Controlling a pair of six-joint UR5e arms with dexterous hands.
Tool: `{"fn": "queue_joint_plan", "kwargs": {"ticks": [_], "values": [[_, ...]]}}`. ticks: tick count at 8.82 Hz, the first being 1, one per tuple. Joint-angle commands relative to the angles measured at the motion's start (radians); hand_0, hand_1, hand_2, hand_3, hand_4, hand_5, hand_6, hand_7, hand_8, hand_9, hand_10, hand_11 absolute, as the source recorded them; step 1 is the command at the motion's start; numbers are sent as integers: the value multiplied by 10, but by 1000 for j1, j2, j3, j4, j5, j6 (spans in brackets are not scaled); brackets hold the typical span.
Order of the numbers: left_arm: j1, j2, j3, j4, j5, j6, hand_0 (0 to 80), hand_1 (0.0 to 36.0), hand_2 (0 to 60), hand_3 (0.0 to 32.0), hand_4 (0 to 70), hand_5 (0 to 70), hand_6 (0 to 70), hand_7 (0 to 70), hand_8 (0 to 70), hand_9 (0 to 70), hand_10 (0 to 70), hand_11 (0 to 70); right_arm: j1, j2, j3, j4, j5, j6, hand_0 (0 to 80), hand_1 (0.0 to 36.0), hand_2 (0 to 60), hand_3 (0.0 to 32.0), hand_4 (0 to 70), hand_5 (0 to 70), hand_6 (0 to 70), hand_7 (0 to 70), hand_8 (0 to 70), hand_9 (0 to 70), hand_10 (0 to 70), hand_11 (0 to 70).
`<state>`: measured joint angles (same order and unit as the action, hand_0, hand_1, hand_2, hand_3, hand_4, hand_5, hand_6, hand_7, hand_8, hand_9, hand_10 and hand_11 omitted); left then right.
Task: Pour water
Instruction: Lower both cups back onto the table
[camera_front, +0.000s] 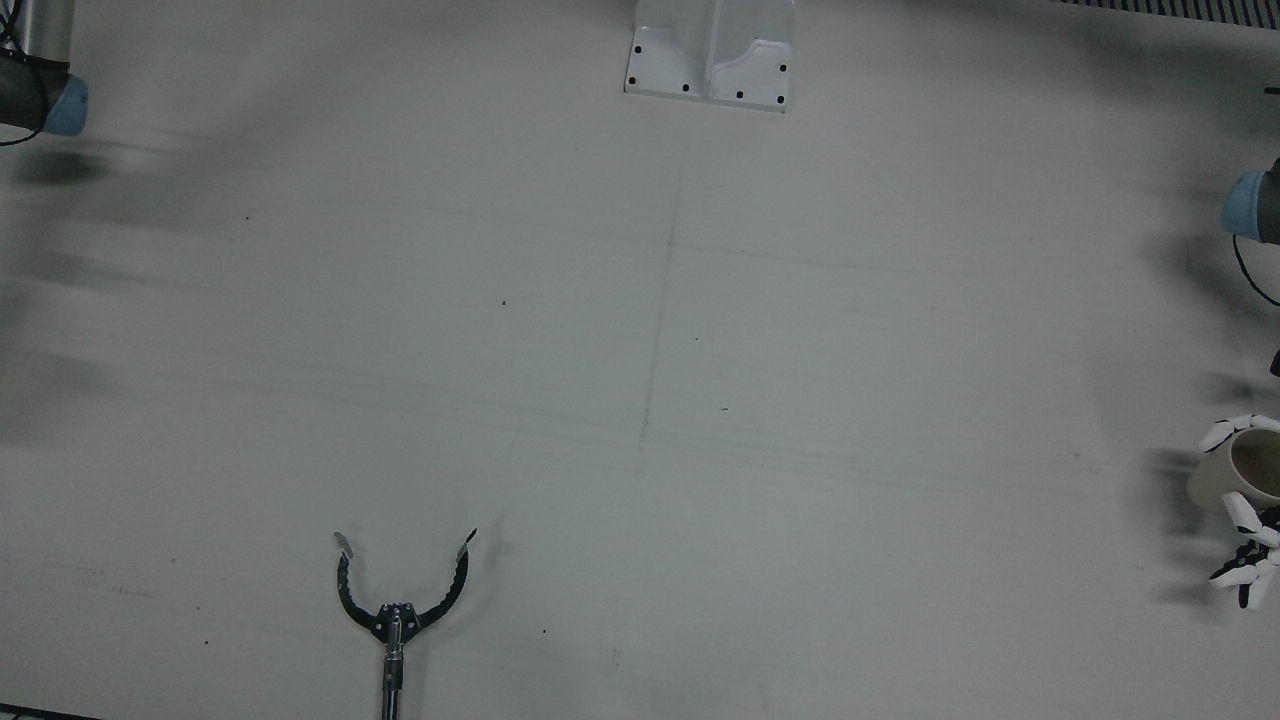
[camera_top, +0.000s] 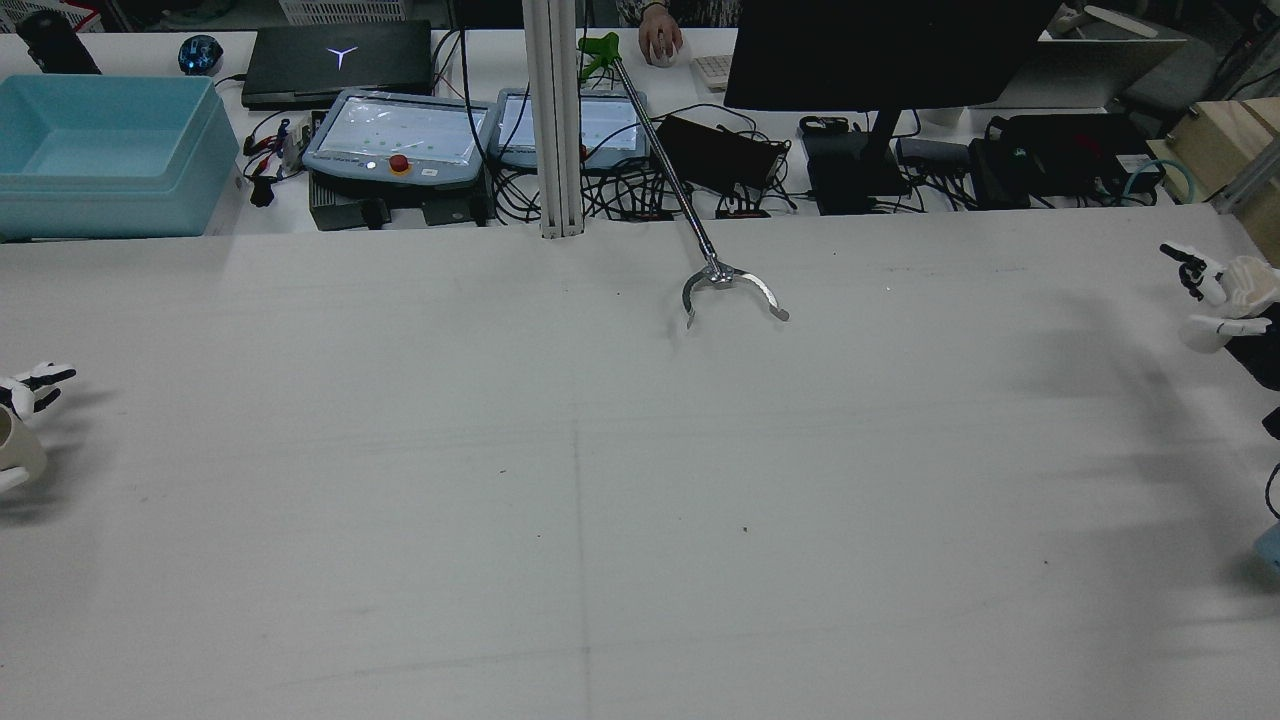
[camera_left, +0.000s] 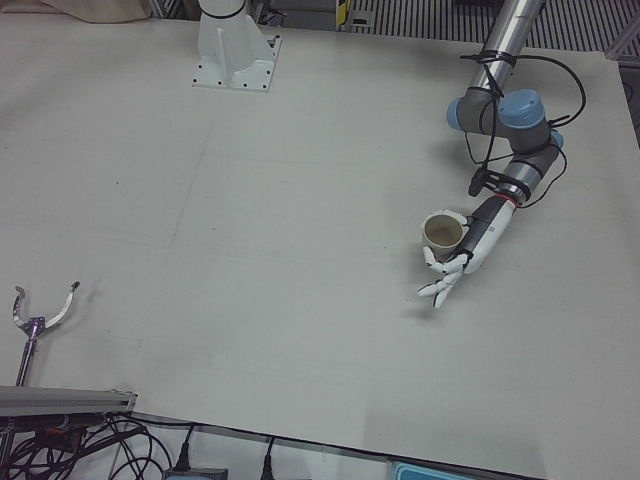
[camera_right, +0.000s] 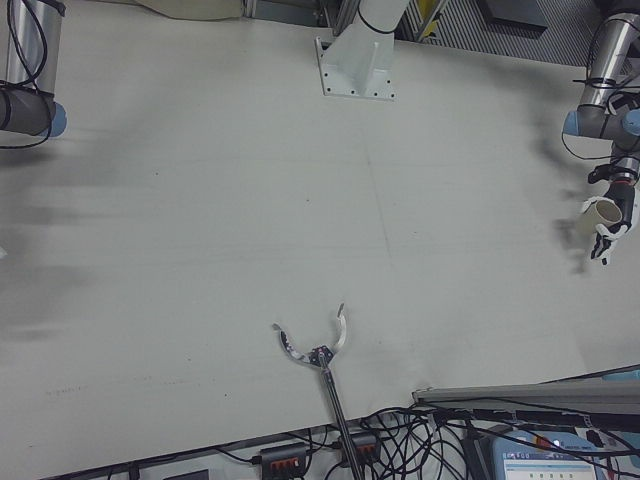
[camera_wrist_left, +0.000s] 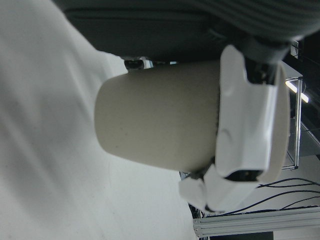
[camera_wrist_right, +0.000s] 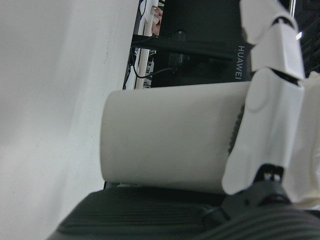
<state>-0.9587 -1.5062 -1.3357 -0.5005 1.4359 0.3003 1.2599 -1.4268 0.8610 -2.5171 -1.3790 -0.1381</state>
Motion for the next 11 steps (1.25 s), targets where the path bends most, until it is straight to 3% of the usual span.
{"fn": "queue_joint_plan", "kwargs": {"ticks": [1,2,3,4,5,6,8,10,11], "values": [[0,-11,33,-16,0,36,534,214,245,0,352,700,60,119,2,9,3,19,33,-6,52,-6,-37,2,479,135,76,0,207,149,96,77,9,8,0,0],[0,-8,32,-18,0,33,525,192,143,0,255,427,40,86,0,3,0,1,33,-3,52,-8,-41,2,481,142,92,0,211,157,98,83,9,11,0,0],[0,-6,30,-18,1,31,520,183,96,0,194,249,24,62,0,0,0,0,33,0,52,-8,-41,2,484,146,104,0,217,159,100,86,10,12,0,0],[0,-3,32,-15,1,33,515,172,41,0,122,147,6,37,0,0,0,0,33,0,52,-8,-43,2,484,149,114,0,217,163,100,91,10,15,0,0],[0,-6,35,-12,1,34,504,172,35,0,46,59,0,28,0,0,0,0,33,-1,64,-9,-43,2,484,151,122,0,221,165,96,96,9,16,0,0],[0,-9,36,-7,1,36,489,157,19,0,8,15,0,23,0,0,0,0,35,-6,82,-12,-43,2,484,149,124,0,224,167,94,97,8,17,0,0],[0,1,30,-13,1,22,467,121,0,0,0,2,0,19,0,0,0,0,41,-9,104,-19,-45,3,485,154,138,0,243,176,105,105,11,22,0,0],[-32,50,27,-36,3,-70,473,128,0,0,0,2,0,20,0,0,0,0,67,-11,180,-43,-83,9,487,156,145,0,254,179,109,111,11,26,0,0],[-76,61,29,-65,24,-88,473,122,0,0,0,4,0,19,0,0,0,0,93,-11,266,-102,-115,8,488,158,149,0,254,180,111,115,12,28,0,0]]}}
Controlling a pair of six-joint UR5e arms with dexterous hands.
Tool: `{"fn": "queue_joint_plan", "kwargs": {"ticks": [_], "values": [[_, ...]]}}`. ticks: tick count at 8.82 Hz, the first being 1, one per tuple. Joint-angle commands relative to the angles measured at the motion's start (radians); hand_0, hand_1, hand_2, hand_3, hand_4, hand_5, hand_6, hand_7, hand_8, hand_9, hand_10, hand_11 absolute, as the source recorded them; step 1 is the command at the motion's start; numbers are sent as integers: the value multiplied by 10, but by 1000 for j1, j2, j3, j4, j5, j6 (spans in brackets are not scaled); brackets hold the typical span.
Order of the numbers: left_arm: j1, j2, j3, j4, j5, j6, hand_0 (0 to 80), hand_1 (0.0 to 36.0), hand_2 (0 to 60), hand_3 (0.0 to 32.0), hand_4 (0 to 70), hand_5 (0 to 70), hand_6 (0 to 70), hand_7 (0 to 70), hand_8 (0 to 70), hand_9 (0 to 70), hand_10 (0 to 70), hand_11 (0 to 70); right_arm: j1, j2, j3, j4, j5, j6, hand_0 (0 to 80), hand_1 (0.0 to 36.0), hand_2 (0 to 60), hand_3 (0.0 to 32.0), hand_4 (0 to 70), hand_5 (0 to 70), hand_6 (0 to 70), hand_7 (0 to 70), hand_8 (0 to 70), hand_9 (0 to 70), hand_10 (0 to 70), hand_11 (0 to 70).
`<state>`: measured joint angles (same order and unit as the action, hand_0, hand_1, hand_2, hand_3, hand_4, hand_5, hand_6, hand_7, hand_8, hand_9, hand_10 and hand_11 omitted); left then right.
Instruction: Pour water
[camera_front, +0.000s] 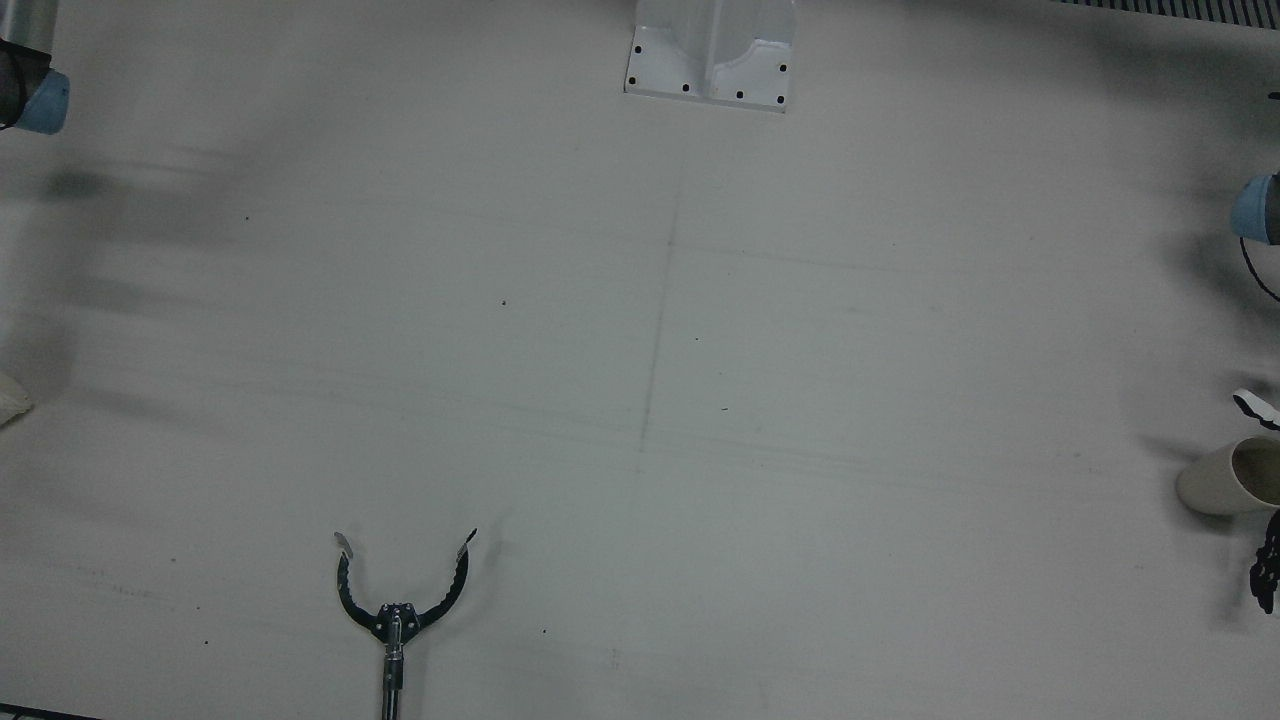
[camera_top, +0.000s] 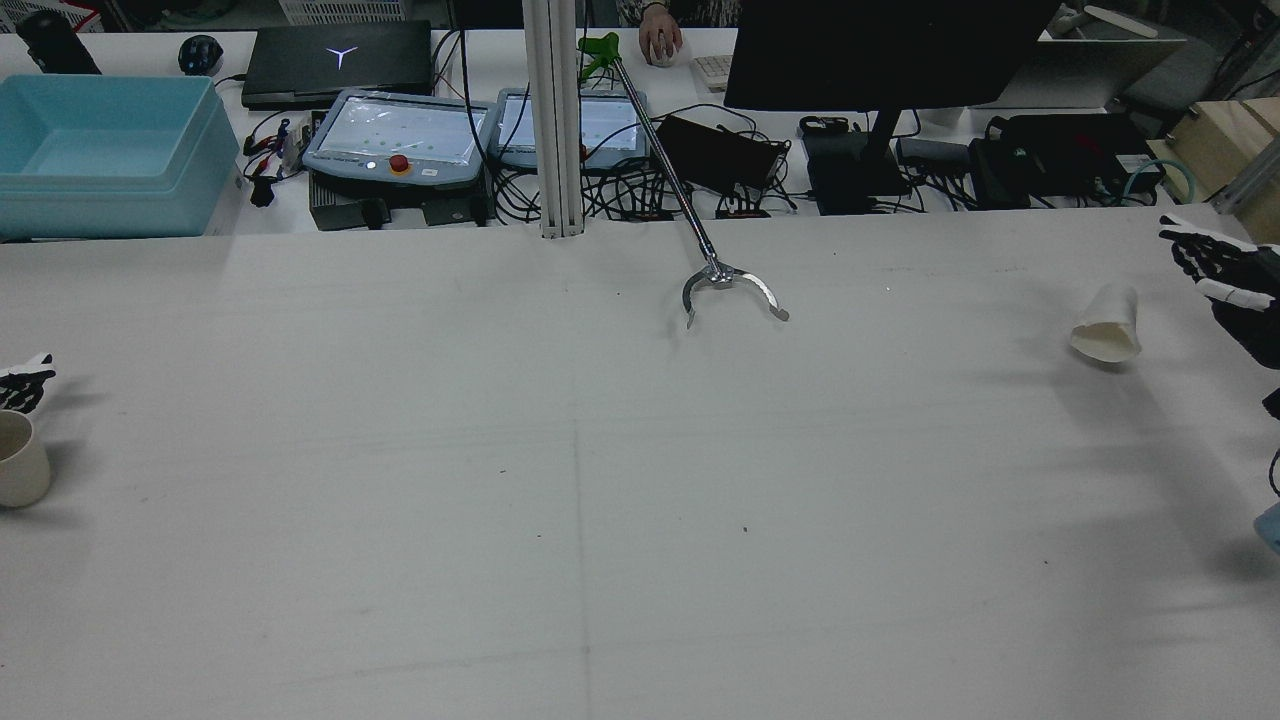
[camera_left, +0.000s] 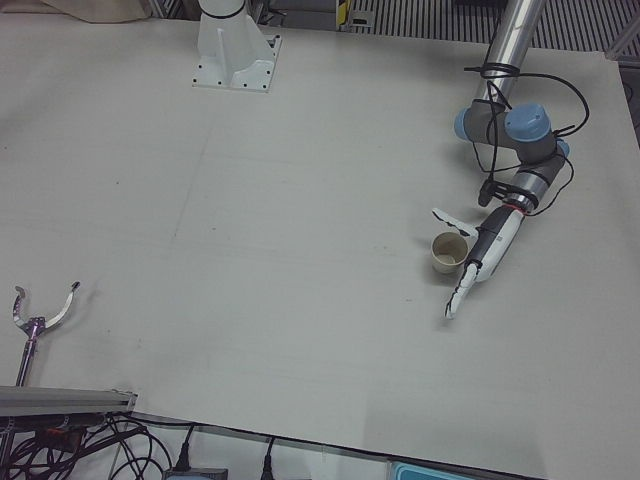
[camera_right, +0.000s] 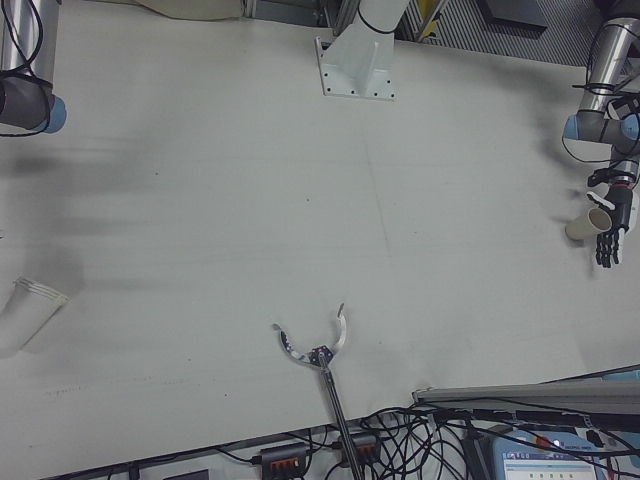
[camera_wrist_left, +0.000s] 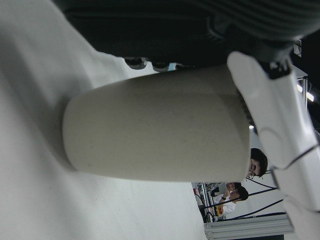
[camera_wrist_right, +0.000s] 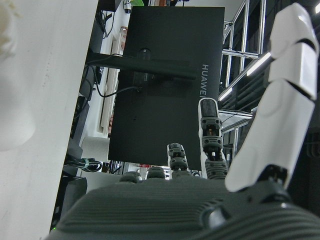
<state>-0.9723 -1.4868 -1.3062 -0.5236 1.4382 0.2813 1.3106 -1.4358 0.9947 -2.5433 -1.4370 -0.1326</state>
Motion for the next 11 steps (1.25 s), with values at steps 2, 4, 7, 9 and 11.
{"fn": "queue_joint_plan", "kwargs": {"ticks": [2,4,7,9,11], "values": [[-278,102,2,-110,166,-76,462,97,0,0,0,0,0,17,0,0,0,0,100,-9,273,-194,-89,2,479,154,148,20,152,165,90,111,8,26,0,0],[-379,89,-150,13,295,-131,411,28,0,0,43,20,0,30,0,0,0,0,229,-78,558,-402,-112,2,457,121,144,0,211,176,106,112,11,23,0,0],[-410,77,-336,237,295,-178,472,80,0,0,113,107,50,100,0,6,0,2,312,-225,749,-528,-128,-2,493,173,265,0,413,243,191,198,31,50,6,16],[-457,74,-390,266,295,-172,473,86,0,0,73,118,19,56,0,0,0,0,306,-255,766,-526,-123,-2,439,124,196,0,165,207,107,107,12,32,0,0],[-514,91,-481,338,310,-162,480,71,0,0,63,82,1,34,0,0,0,0,314,-271,782,-522,-123,-5,458,131,176,0,176,220,105,101,15,36,0,0]]}}
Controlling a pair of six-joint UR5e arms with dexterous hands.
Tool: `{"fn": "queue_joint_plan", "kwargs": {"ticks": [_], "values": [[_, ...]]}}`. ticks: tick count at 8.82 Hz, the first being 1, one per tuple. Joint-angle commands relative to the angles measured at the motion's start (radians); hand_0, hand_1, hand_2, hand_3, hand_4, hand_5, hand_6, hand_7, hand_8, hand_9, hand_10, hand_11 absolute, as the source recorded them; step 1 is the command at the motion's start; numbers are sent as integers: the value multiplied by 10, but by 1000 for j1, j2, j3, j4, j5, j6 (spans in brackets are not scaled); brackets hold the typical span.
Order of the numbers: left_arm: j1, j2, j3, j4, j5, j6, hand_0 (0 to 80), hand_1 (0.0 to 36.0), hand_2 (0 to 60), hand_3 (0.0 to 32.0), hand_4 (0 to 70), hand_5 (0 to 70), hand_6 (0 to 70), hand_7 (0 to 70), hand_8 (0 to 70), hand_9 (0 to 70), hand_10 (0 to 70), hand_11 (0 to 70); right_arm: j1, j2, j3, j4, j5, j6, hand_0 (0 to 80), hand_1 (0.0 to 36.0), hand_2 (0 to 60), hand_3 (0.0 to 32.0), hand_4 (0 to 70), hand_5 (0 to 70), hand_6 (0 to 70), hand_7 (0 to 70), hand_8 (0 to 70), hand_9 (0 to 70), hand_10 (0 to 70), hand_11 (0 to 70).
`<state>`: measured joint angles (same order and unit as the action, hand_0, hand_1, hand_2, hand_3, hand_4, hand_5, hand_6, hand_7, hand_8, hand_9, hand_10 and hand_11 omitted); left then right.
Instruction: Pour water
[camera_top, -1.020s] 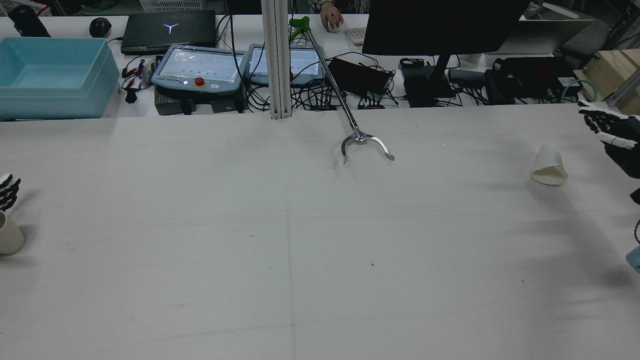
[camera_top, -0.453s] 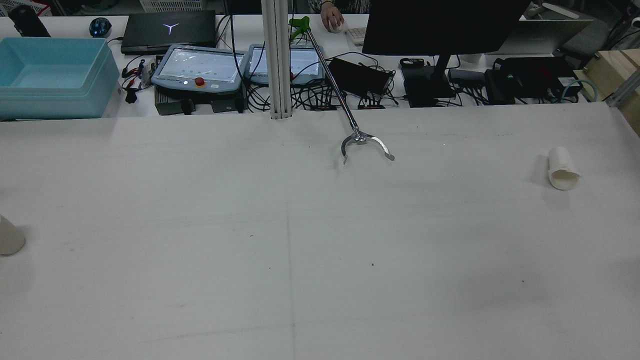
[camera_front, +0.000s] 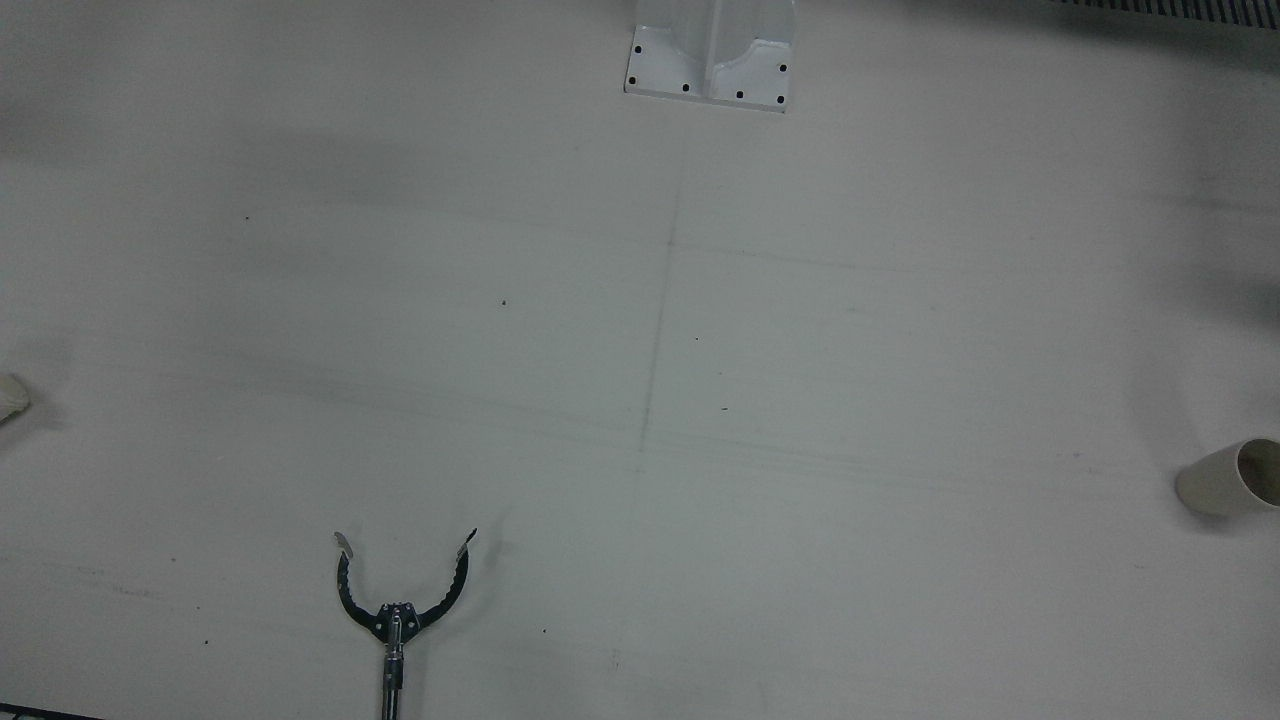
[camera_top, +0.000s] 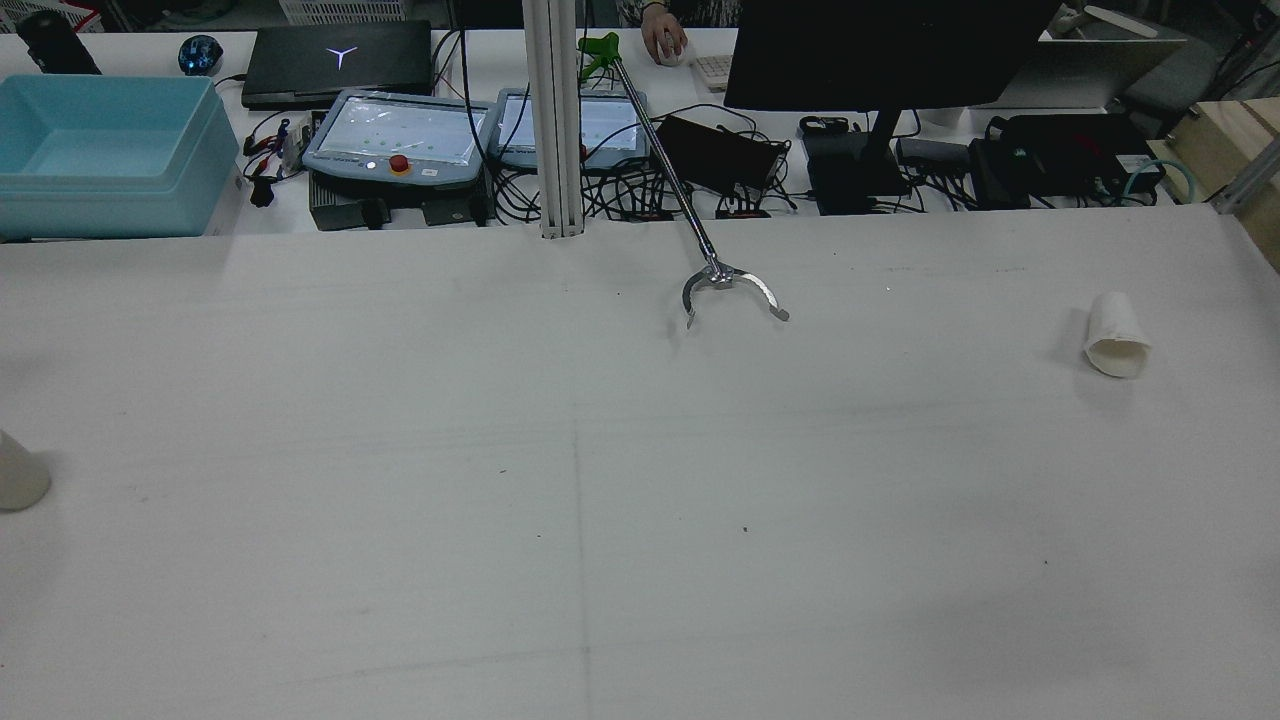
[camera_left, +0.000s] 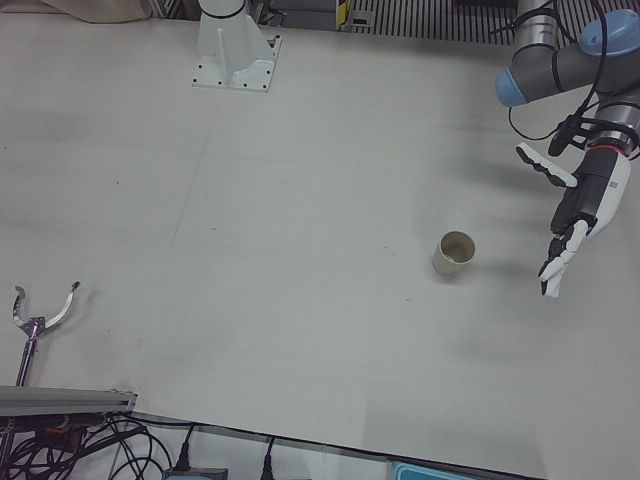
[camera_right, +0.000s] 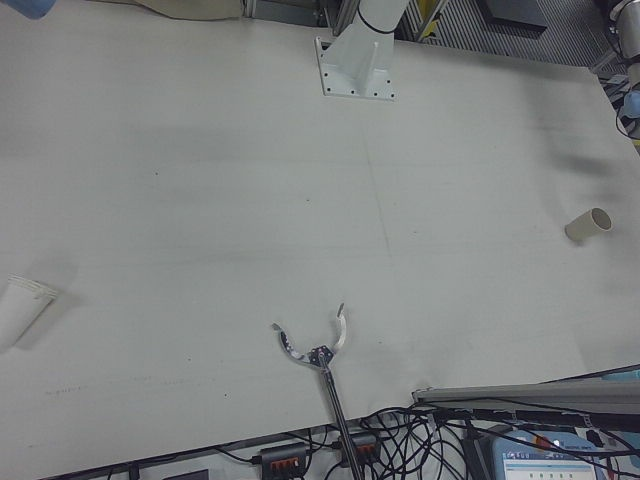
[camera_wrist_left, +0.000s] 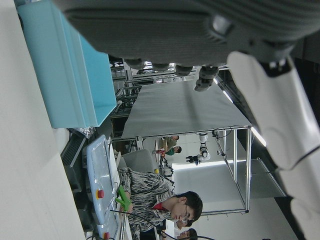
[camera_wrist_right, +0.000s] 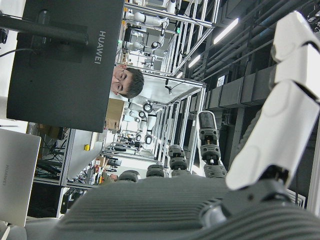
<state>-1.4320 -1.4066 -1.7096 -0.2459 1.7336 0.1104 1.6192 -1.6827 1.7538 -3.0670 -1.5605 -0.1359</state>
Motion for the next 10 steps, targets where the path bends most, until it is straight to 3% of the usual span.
{"fn": "queue_joint_plan", "kwargs": {"ticks": [1,3,5,8,10], "values": [[-59,15,-77,62,18,9,475,60,0,0,52,58,0,31,0,0,0,0,-4,-101,95,10,2,-1,456,126,170,0,164,217,105,102,15,35,0,0],[-53,24,-91,60,20,8,479,77,0,0,49,75,0,39,0,0,0,0,4,-195,98,109,4,2,456,124,157,0,142,227,100,110,17,40,1,8],[-51,52,-100,36,20,3,478,86,0,0,51,84,2,43,0,0,0,0,8,-250,108,114,3,9,456,118,143,0,148,234,105,114,17,41,12,27],[-35,104,-143,5,21,-2,485,88,0,0,50,102,7,56,0,0,0,1,5,-265,159,111,3,19,458,115,124,0,141,228,101,124,14,40,21,40],[-15,147,-162,-7,20,3,485,83,0,0,57,103,9,57,0,0,0,1,7,-268,156,111,3,24,461,122,140,0,180,243,113,142,18,45,22,43]]}}
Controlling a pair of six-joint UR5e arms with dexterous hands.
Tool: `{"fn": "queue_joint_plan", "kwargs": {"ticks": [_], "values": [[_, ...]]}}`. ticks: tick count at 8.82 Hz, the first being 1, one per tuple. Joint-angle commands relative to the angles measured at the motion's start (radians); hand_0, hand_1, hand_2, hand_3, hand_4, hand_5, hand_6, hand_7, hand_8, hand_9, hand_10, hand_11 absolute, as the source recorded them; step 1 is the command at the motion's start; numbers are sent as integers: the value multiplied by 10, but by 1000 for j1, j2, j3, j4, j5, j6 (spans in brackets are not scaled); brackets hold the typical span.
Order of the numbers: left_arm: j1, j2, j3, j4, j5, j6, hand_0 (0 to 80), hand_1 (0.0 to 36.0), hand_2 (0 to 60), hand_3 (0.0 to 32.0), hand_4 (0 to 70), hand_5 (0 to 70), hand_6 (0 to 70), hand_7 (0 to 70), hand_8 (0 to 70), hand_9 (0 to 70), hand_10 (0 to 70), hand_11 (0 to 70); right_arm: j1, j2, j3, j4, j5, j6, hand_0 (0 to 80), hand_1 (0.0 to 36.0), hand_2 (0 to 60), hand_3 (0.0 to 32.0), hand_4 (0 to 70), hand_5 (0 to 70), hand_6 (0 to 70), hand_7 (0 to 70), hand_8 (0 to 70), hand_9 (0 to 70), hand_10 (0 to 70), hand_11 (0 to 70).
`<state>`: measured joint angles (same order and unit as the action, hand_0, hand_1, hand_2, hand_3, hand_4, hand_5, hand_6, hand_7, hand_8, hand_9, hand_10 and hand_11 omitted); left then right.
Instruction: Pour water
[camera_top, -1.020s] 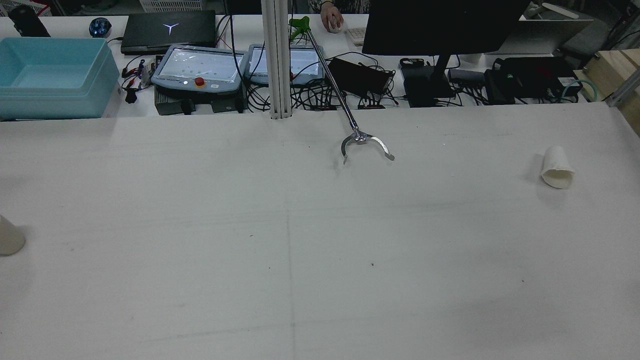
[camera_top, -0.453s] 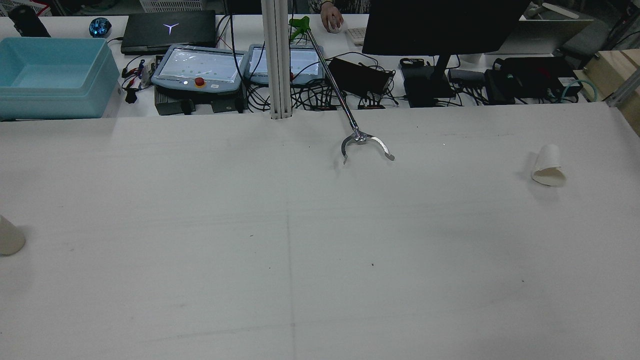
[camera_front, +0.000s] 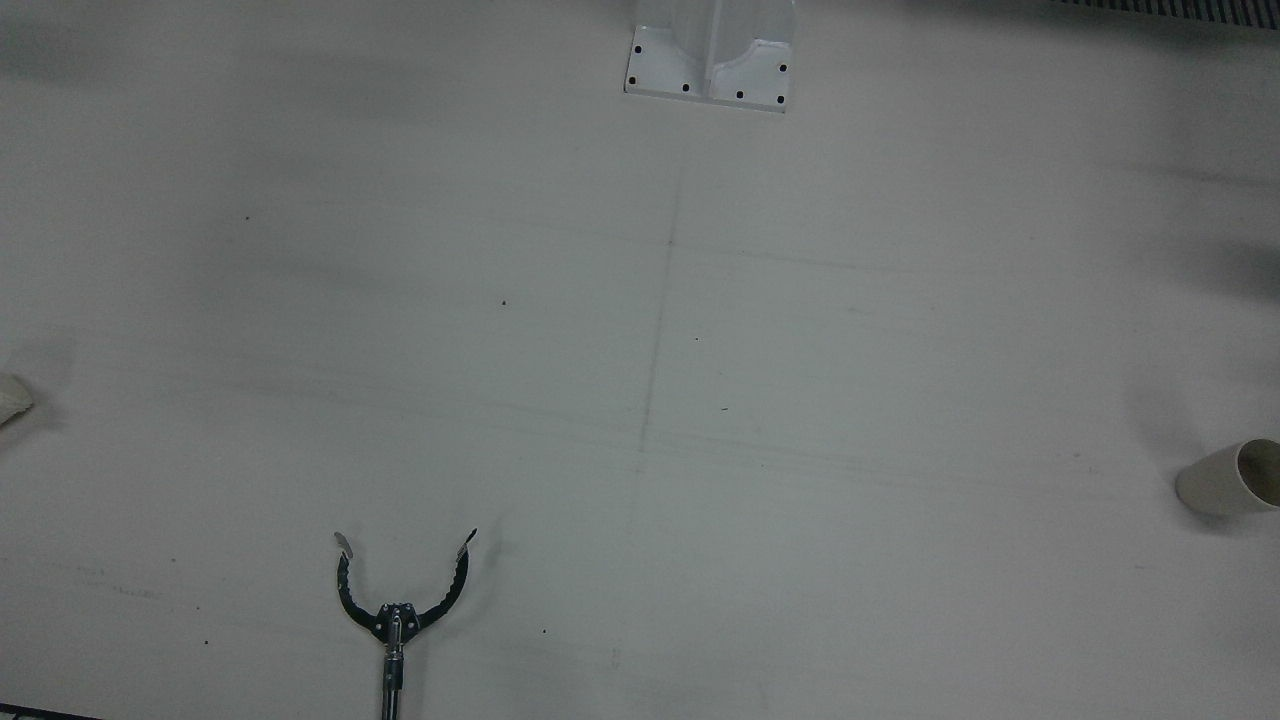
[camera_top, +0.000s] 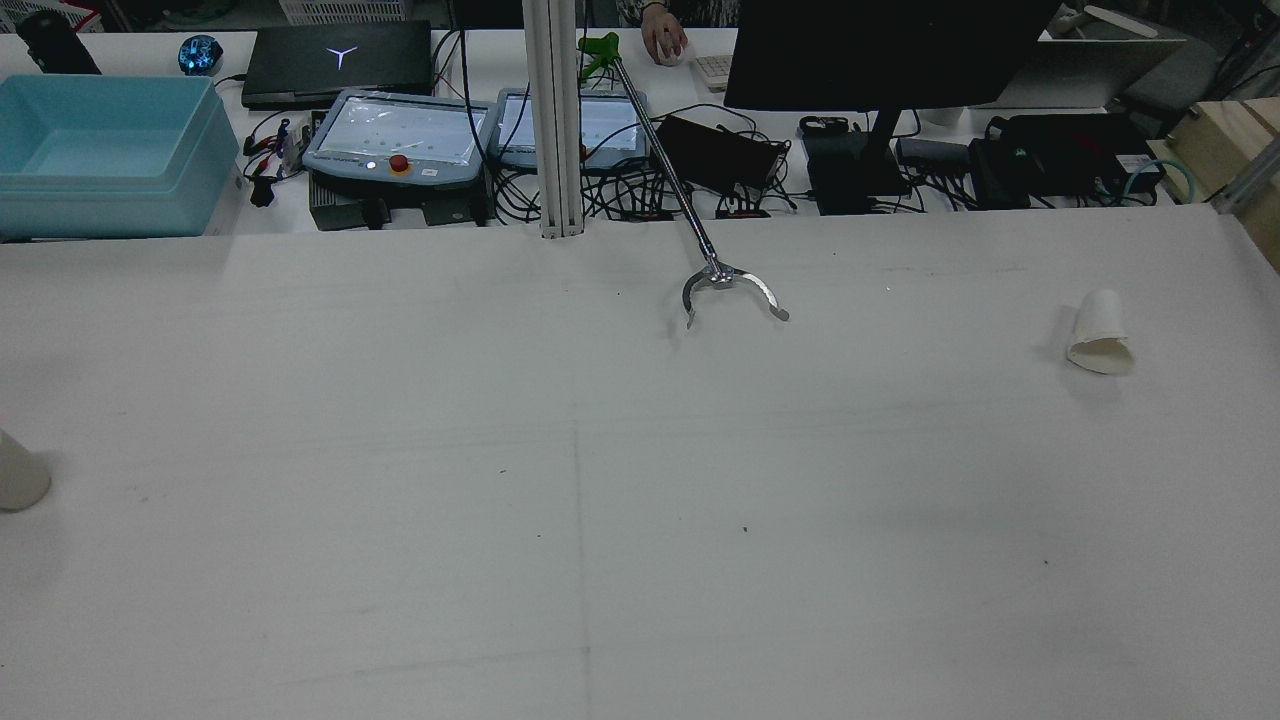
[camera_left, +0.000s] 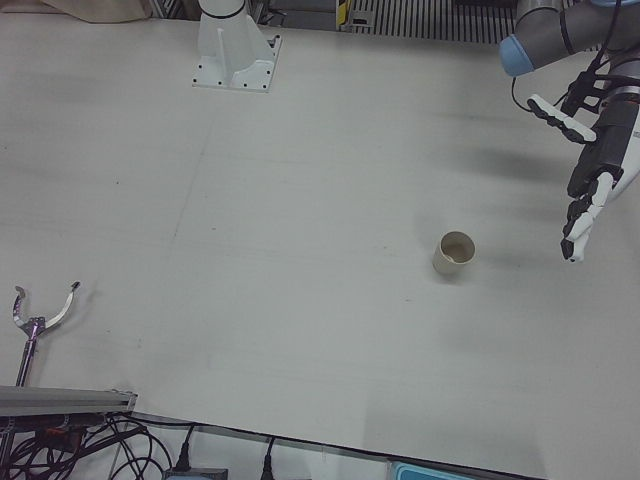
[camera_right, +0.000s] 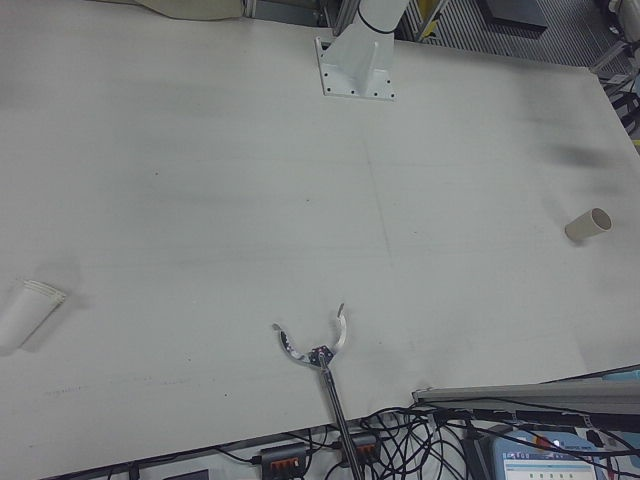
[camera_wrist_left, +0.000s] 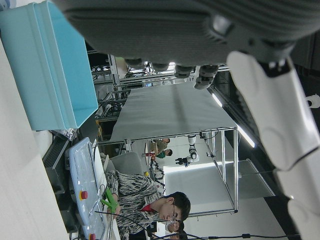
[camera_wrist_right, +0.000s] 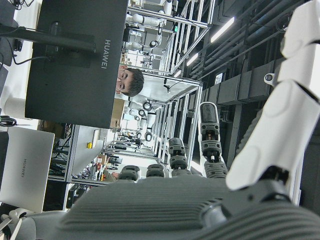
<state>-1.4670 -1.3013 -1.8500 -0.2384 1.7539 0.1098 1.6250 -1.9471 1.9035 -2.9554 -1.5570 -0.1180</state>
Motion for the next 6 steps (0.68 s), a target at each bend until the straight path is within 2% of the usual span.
{"fn": "queue_joint_plan", "kwargs": {"ticks": [1,2,6], "values": [[31,42,-15,-19,-1,7,487,85,0,0,62,112,13,62,0,0,0,2,-1,-1,11,-1,0,6,461,124,149,0,184,247,112,147,18,46,24,45],[40,42,-21,-21,-1,5,483,81,0,0,64,111,22,72,0,0,0,9,-1,-1,9,-1,0,6,464,127,169,0,227,255,122,160,20,50,34,58],[63,43,-25,-16,-1,1,486,80,0,0,68,100,18,70,0,0,0,6,-4,-3,9,-2,0,6,466,133,163,0,207,245,115,153,20,49,26,47]]}}
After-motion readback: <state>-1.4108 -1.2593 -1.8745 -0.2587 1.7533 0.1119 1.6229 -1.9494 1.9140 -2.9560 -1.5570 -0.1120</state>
